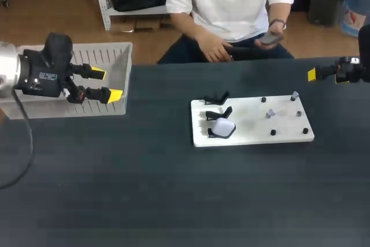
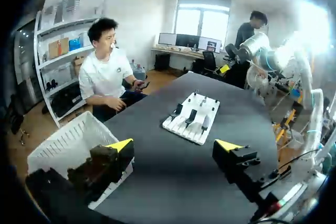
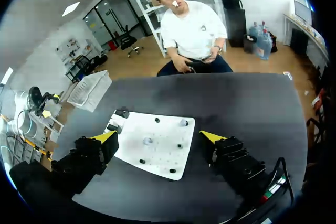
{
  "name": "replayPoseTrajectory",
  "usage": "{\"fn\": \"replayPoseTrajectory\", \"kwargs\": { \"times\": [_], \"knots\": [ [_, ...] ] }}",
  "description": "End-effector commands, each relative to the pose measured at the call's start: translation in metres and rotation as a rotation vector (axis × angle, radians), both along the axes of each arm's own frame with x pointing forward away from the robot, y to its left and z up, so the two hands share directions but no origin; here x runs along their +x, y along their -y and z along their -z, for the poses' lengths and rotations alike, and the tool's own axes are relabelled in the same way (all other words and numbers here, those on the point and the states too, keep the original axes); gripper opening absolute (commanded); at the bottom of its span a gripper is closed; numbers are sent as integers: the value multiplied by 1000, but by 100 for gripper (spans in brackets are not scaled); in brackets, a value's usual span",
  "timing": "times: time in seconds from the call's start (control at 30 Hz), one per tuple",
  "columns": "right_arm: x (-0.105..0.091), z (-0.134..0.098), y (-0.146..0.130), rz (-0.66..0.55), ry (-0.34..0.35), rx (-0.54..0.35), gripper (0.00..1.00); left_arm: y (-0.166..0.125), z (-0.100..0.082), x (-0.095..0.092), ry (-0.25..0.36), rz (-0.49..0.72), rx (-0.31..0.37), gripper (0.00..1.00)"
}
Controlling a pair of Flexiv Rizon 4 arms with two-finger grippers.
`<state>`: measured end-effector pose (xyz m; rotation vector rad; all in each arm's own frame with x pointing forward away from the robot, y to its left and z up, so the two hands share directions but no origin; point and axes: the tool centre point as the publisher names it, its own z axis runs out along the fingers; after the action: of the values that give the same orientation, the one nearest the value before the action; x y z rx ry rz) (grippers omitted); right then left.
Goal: Pick up each earbud case from the left stands, insert the matching earbuds, close the lid, and place the case in the box.
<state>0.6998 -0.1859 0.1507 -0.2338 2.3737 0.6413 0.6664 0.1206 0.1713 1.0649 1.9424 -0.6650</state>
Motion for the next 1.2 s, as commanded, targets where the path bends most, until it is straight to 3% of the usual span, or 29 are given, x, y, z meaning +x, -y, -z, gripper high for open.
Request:
{"fn": "replayPoseTrajectory", "kwargs": {
  "times": [0.03,0.53,0.73,1.2],
  "knots": [
    [0,0,0,0,0,0,100,-8,1,-1,215,313,-236,100],
    [0,0,0,0,0,0,100,-6,3,-5,229,292,-228,100],
    [0,0,0,0,0,0,100,27,12,-17,219,228,-164,100],
    [0,0,0,0,0,0,100,119,59,-13,94,412,-125,100]
  ]
}}
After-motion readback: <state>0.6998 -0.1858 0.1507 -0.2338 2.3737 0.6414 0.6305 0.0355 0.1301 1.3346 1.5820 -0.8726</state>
